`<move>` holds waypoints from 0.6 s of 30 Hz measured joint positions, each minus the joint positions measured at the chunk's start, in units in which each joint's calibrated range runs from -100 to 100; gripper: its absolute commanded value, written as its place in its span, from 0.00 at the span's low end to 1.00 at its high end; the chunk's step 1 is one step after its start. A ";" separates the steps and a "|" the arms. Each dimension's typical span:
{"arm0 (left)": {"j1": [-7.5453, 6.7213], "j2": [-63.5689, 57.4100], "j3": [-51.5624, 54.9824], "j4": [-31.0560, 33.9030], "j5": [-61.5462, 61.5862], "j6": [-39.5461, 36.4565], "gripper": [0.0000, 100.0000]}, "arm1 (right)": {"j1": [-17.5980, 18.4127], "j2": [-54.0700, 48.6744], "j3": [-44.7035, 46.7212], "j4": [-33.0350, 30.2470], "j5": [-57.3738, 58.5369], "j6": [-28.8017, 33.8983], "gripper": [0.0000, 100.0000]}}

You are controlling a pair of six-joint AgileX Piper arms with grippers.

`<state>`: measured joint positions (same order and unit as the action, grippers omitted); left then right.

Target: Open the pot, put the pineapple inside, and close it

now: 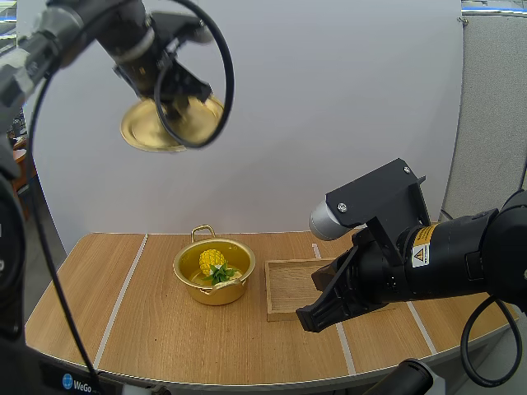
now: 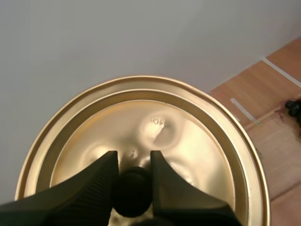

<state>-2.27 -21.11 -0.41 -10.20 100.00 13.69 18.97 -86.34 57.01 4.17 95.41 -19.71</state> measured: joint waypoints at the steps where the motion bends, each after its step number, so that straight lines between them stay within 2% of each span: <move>1: 0.00 0.65 1.73 -0.96 0.00 0.58 0.00 | 0.00 0.00 0.00 0.00 0.00 0.00 0.00; 9: 0.00 6.02 13.34 -2.82 0.00 4.07 0.00 | 0.00 0.00 0.00 -0.12 0.00 0.00 0.00; 18: 0.00 11.24 23.28 -5.35 -14.50 7.90 0.00 | 0.00 0.00 0.00 -0.22 0.00 0.00 0.00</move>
<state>-2.27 -9.86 22.87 -15.54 85.50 21.59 18.97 -86.34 57.01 3.95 95.41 -19.71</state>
